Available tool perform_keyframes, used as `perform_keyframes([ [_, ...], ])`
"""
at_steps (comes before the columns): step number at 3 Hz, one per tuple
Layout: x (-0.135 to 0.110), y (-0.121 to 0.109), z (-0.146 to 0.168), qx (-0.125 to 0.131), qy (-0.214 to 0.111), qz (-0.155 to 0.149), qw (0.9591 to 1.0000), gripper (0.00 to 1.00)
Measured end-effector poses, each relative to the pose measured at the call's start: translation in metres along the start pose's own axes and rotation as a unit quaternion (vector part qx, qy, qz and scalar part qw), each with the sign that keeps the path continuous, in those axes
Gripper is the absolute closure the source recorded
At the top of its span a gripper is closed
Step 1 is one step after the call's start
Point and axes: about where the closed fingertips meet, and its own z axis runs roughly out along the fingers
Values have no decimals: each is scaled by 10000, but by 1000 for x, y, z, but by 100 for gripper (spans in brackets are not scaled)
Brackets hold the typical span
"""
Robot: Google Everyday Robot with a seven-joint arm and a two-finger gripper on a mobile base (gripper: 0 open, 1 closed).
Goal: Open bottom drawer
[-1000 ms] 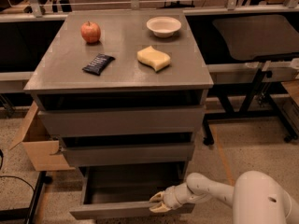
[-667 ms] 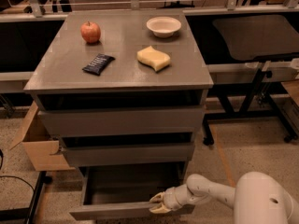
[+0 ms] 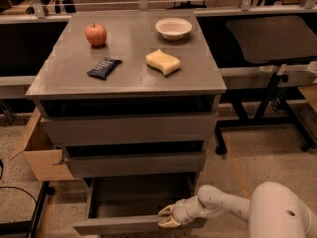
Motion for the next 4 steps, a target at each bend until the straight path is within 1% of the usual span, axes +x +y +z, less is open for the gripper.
perform_keyframes([
  [2, 0, 0, 0, 0, 0, 0, 10000, 100],
  [3, 2, 26, 5, 3, -29, 108, 9999, 100],
  [4, -1, 26, 3, 2, -29, 108, 9999, 98],
])
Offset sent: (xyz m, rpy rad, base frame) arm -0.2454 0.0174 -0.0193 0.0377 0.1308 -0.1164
